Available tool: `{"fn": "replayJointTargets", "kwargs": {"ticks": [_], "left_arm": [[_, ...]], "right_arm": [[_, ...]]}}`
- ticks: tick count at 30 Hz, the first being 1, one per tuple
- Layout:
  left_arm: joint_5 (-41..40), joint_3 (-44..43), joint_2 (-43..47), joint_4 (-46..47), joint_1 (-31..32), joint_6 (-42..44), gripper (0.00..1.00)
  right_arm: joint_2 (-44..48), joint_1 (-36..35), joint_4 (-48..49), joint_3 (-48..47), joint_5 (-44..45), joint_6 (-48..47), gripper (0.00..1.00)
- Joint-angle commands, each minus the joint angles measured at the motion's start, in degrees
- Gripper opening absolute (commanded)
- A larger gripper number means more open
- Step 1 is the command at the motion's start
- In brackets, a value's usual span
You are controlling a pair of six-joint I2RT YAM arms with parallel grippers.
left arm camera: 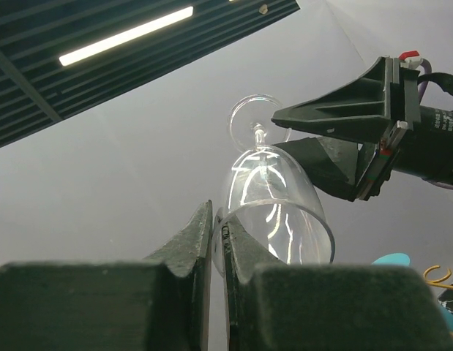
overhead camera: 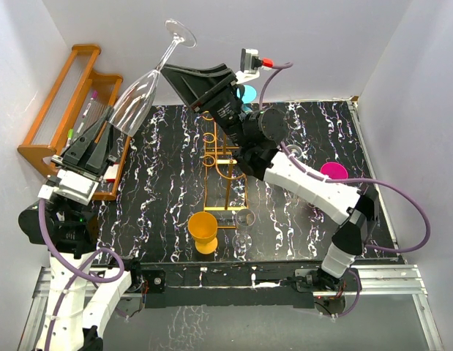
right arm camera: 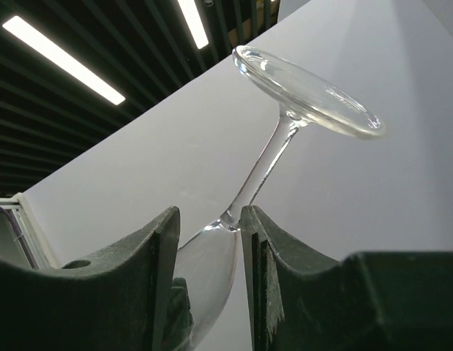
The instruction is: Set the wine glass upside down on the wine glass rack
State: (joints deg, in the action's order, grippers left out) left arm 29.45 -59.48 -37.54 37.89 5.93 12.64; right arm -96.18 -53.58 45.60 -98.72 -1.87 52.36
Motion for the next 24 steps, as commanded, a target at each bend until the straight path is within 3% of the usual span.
{"fn": "replayJointTargets", "kwargs": {"ticks": [1,24], "left_arm": [[0.35,-0.83,0.69,1.47,-0.31,-0.82,0.0],[-0.47,1.28,2.46,1.73,-0.33,-1.26,0.0]], "right_arm": [[-0.96,-0.38,1.88,-3.23,-0.02,-0.78,0.42],[-3.49,-0.46,5.6,-4.34,0.43,3.38,0.37]]}}
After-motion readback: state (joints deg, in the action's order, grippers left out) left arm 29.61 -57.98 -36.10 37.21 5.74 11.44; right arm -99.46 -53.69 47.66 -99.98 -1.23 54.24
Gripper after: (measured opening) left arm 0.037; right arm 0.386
